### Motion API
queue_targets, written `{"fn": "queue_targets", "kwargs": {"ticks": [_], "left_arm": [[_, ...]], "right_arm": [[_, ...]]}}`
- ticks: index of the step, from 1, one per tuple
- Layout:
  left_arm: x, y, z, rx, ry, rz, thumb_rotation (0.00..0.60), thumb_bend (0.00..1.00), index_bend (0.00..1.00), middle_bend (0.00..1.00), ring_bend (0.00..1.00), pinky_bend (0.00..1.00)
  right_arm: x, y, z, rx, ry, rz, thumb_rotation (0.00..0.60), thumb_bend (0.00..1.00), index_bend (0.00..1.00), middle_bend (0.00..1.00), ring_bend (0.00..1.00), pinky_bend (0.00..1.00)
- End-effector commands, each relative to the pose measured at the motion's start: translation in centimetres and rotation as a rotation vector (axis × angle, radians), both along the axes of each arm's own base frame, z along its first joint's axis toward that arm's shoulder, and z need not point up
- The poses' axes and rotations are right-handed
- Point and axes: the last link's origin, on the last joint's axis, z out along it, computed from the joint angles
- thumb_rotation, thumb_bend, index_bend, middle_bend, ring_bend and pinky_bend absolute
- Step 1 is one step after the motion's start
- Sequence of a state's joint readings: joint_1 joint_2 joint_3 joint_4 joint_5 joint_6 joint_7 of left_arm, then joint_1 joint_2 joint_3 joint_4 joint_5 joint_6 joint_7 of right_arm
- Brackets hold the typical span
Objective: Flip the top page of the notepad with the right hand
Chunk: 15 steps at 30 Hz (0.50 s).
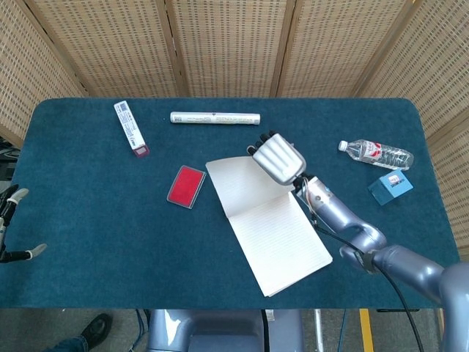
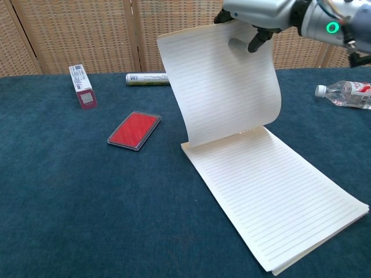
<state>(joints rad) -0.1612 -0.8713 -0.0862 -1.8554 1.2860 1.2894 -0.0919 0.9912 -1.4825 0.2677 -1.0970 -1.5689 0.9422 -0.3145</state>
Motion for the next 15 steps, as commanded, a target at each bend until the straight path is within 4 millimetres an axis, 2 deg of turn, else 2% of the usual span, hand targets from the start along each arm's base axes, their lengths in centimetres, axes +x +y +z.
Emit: {"fn": "queue_targets", "kwargs": {"ticks": [1,4,6,7,8,9,11,12,14,15], "left_arm": [[-0.6,0.7,0.0,0.000,0.001,0.035,0.600,0.00,0.00,0.00,0.00,0.00],[-1.1,1.0,0.1,0.005,-0.007,0.061,0.600,0.00,0.00,0.00,0.00,0.00],[-1.4,1.2,0.3,0.009,-0.016,0.081,0.600,0.00,0.00,0.00,0.00,0.00],[-1.6,1.2,0.4,0.012,-0.021,0.089,0.600,0.00,0.00,0.00,0.00,0.00],[-1.7,1.3,0.6,0.015,-0.023,0.096,0.600,0.00,0.00,0.00,0.00,0.00],[-1.9,1.4,0.7,0.017,-0.025,0.102,0.600,0.00,0.00,0.00,0.00,0.00],[-2.2,1.5,0.8,0.019,-0.031,0.114,0.600,0.00,0.00,0.00,0.00,0.00],[-2.3,1.6,0.9,0.019,-0.034,0.120,0.600,0.00,0.00,0.00,0.00,0.00],[-2.6,1.7,0.9,0.015,-0.038,0.128,0.600,0.00,0.00,0.00,0.00,0.00],[-2.7,1.8,0.9,0.007,-0.041,0.132,0.600,0.00,0.00,0.00,0.00,0.00]], "right_arm": [[2.4,-3.3,-1.6,-0.025,-0.004,-0.070,0.600,0.68,0.64,0.64,0.54,0.62],[3.2,-4.6,-2.3,-0.042,-0.006,-0.111,0.600,0.67,0.64,0.63,0.54,0.62],[4.0,-5.5,-3.1,-0.057,-0.012,-0.135,0.600,0.64,0.62,0.59,0.52,0.61],[4.6,-5.8,-3.5,-0.070,-0.020,-0.141,0.600,0.57,0.53,0.48,0.45,0.56],[5.3,-6.1,-3.9,-0.086,-0.024,-0.135,0.600,0.48,0.38,0.32,0.32,0.46],[5.9,-6.3,-4.2,-0.100,-0.027,-0.132,0.600,0.37,0.22,0.18,0.18,0.31],[6.8,-6.7,-4.9,-0.098,-0.042,-0.155,0.600,0.18,0.01,0.00,0.00,0.06],[7.4,-7.0,-5.1,-0.111,-0.061,-0.175,0.600,0.09,0.00,0.00,0.00,0.00],[8.3,-7.2,-5.4,-0.165,-0.055,-0.188,0.600,0.01,0.00,0.00,0.00,0.00],[8.6,-7.4,-5.5,-0.212,-0.031,-0.188,0.600,0.00,0.00,0.00,0.00,0.00]]}}
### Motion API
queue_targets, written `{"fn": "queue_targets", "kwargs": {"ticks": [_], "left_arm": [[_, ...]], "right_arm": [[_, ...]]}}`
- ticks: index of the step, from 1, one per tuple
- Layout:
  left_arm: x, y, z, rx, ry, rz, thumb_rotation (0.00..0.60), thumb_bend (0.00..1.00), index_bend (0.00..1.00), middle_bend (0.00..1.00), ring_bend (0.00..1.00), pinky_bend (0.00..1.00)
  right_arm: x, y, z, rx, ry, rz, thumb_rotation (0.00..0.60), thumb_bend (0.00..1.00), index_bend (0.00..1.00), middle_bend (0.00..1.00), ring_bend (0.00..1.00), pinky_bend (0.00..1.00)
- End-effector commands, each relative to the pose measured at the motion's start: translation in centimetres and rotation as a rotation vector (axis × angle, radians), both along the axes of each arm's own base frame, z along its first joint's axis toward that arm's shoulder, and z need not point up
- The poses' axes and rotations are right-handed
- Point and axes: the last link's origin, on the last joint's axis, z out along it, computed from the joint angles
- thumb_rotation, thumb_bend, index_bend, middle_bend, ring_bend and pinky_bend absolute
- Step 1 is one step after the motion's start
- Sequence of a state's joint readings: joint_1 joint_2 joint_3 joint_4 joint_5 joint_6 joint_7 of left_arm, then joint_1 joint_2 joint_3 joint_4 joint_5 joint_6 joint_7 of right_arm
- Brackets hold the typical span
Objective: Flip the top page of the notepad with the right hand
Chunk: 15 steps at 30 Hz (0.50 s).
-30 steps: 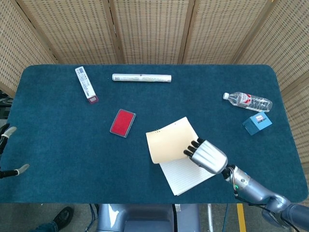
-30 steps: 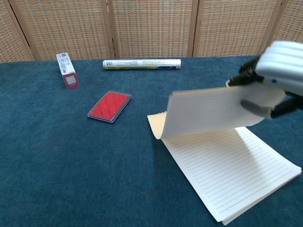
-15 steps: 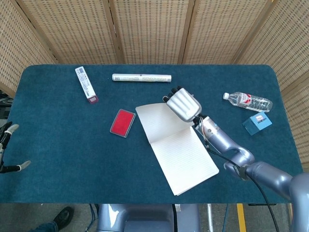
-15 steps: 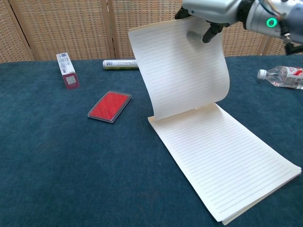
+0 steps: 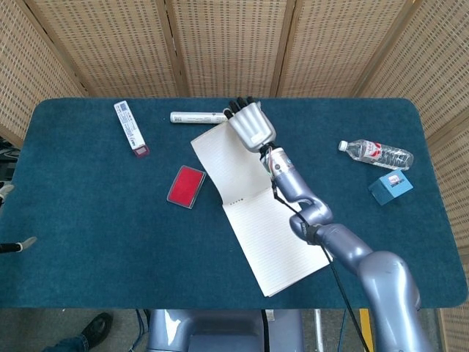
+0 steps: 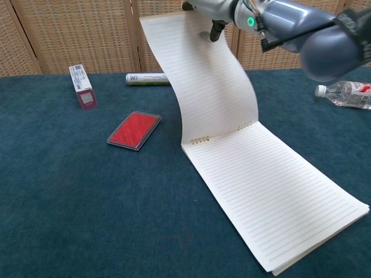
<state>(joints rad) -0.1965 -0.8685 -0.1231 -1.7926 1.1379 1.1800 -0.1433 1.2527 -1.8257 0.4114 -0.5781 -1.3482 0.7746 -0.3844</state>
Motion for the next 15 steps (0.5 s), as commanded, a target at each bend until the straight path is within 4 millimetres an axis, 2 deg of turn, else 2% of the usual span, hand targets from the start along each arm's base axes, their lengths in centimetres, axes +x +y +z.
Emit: {"fn": "queue_targets", "kwargs": {"ticks": [1,6,11,15], "left_arm": [[-0.3,0.3,0.0,-0.017,-0.010,0.011,0.600,0.00,0.00,0.00,0.00,0.00],[-0.4,0.4,-0.1,-0.033,-0.014,0.012,0.600,0.00,0.00,0.00,0.00,0.00],[-0.4,0.3,-0.1,-0.033,-0.015,0.006,0.600,0.00,0.00,0.00,0.00,0.00],[-0.2,0.2,-0.1,-0.032,-0.015,-0.002,0.600,0.00,0.00,0.00,0.00,0.00]], "right_arm": [[2.5,-0.5,-1.1,-0.112,0.020,-0.035,0.600,0.00,0.00,0.00,0.00,0.00],[2.7,-0.7,-1.1,-0.159,-0.032,-0.096,0.600,0.00,0.00,0.00,0.00,0.00],[2.5,-0.8,0.2,-0.196,-0.098,-0.103,0.600,0.00,0.00,0.00,0.00,0.00],[1.4,-0.4,1.5,-0.184,-0.208,-0.091,0.600,0.00,0.00,0.00,0.00,0.00]]}}
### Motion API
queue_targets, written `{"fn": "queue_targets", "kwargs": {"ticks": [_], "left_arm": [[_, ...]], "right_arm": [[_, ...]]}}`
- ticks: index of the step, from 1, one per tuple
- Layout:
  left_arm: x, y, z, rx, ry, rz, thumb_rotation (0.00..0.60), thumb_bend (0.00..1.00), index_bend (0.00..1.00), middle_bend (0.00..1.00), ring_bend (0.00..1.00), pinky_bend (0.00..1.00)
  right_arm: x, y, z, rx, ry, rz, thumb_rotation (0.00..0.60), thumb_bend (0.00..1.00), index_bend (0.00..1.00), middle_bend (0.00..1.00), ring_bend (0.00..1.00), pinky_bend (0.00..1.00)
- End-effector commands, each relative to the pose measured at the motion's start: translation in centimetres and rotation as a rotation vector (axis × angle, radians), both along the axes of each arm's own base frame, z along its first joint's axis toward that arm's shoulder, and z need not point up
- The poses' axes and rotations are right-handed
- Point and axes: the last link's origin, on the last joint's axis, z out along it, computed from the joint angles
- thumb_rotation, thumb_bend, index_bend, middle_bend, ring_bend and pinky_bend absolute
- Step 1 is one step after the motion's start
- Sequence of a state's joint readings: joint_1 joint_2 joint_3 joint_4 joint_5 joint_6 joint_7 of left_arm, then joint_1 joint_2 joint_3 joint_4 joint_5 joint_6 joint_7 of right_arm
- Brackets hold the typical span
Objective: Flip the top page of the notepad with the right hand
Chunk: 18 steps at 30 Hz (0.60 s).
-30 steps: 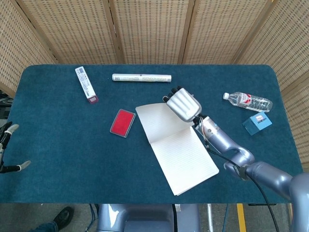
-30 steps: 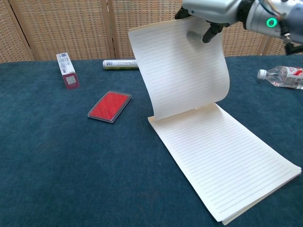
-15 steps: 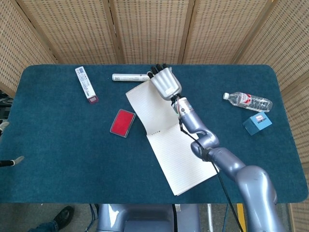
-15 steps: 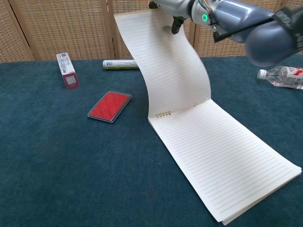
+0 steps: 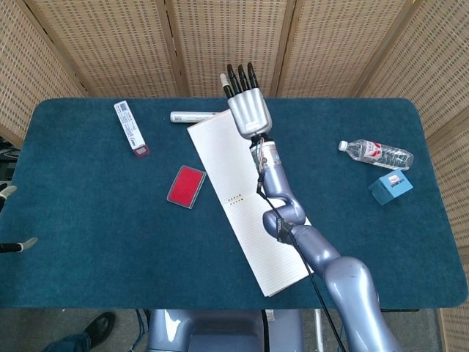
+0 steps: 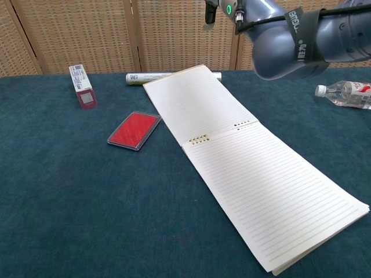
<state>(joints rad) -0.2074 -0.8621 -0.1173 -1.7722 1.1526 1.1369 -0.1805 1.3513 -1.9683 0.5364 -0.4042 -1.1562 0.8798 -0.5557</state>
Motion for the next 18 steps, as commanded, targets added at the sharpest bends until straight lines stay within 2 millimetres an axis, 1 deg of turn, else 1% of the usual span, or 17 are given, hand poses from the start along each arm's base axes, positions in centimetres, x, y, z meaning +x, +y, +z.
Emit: {"fn": "queue_targets", "kwargs": {"ticks": [1,3,5,6,8,9,14,15,18], "left_arm": [[0.1,-0.1,0.0,0.001,0.000,-0.007,0.600,0.00,0.00,0.00,0.00,0.00],[0.2,-0.1,0.1,0.008,0.001,-0.015,0.600,0.00,0.00,0.00,0.00,0.00],[0.3,-0.2,0.2,0.022,0.006,-0.026,0.600,0.00,0.00,0.00,0.00,0.00],[0.3,-0.1,0.3,0.039,0.007,-0.038,0.600,0.00,0.00,0.00,0.00,0.00],[0.5,-0.1,0.3,0.065,0.007,-0.062,0.600,0.00,0.00,0.00,0.00,0.00],[0.6,-0.1,0.2,0.079,0.008,-0.084,0.600,0.00,0.00,0.00,0.00,0.00],[1.2,-0.1,-0.9,0.095,0.024,-0.191,0.600,0.00,0.00,0.00,0.00,0.00],[1.5,-0.2,-1.2,0.089,0.027,-0.215,0.600,0.00,0.00,0.00,0.00,0.00],[1.8,-0.5,-1.7,0.085,0.030,-0.244,0.600,0.00,0.00,0.00,0.00,0.00]], "right_arm": [[-1.4,0.6,1.3,0.013,-0.106,0.028,0.600,0.00,0.00,0.00,0.00,0.00],[-3.2,1.6,2.0,0.046,-0.142,0.062,0.600,0.00,0.00,0.00,0.00,0.00],[-5.5,3.1,3.1,0.071,-0.148,0.087,0.600,0.00,0.00,0.00,0.00,0.00],[-7.7,4.3,4.0,0.071,-0.133,0.089,0.600,0.00,0.00,0.00,0.00,0.00],[-10.5,6.3,5.2,0.081,-0.119,0.078,0.600,0.00,0.00,0.00,0.00,0.00],[-12.3,7.7,5.9,0.102,-0.128,0.061,0.600,0.00,0.00,0.00,0.00,0.00],[-18.4,13.8,8.5,0.197,-0.188,-0.024,0.600,0.00,0.00,0.00,0.00,0.00],[-20.1,15.8,9.3,0.217,-0.207,-0.053,0.600,0.00,0.00,0.00,0.00,0.00],[-22.9,19.3,10.6,0.246,-0.249,-0.093,0.600,0.00,0.00,0.00,0.00,0.00]]}}
